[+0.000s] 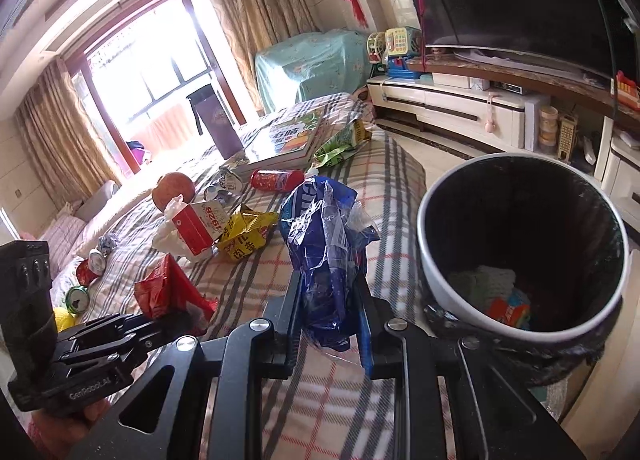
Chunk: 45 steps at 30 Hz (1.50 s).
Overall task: Collect trash
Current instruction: 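Grasp the red snack packet with the left tool while the right tool grasps the blue bag, then carry the red packet and blue bag over the bin and open both tools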
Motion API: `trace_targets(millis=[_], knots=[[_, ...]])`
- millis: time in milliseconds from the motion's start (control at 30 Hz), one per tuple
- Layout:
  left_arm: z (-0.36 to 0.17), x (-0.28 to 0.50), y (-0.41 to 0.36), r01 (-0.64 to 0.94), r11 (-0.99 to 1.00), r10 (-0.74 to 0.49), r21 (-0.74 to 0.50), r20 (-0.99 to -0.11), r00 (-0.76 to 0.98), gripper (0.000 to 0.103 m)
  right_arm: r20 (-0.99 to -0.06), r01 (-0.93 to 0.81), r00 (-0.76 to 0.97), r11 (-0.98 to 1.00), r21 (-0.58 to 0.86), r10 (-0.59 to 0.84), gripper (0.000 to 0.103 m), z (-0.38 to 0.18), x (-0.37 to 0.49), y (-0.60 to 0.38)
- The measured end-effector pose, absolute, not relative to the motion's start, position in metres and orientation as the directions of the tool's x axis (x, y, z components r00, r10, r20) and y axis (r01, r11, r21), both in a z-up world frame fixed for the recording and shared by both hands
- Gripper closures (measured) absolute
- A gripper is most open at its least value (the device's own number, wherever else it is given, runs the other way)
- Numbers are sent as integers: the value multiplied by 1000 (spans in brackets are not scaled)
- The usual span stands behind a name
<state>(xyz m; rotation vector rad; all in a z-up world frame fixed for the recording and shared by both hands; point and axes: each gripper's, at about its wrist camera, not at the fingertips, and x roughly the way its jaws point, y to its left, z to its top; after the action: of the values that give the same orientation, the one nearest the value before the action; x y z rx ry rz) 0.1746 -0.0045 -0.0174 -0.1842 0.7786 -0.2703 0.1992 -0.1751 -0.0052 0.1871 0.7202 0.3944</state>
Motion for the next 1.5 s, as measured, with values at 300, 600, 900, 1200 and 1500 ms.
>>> trace_targets(millis=[300, 600, 900, 1200, 1500], knots=[[-12, 179, -36, 229, 943, -333, -242, -669, 664, 80, -586, -235, 715, 921, 312, 381, 80, 2, 182, -204], [-9, 184, -60, 271, 936, -350, -225, -674, 651, 80, -579, -183, 739, 930, 319, 344, 80, 3, 170, -233], [-6, 192, -86, 318, 925, -372, -210, -675, 637, 80, -574, -135, 759, 936, 324, 308, 80, 5, 168, -258], [0, 205, -110, 360, 911, -397, -203, -671, 627, 80, -579, -91, 768, 942, 324, 273, 80, 5, 172, -278], [3, 220, -131, 391, 900, -410, -192, -674, 614, 80, -586, -71, 769, 945, 319, 256, 80, 5, 178, -288]])
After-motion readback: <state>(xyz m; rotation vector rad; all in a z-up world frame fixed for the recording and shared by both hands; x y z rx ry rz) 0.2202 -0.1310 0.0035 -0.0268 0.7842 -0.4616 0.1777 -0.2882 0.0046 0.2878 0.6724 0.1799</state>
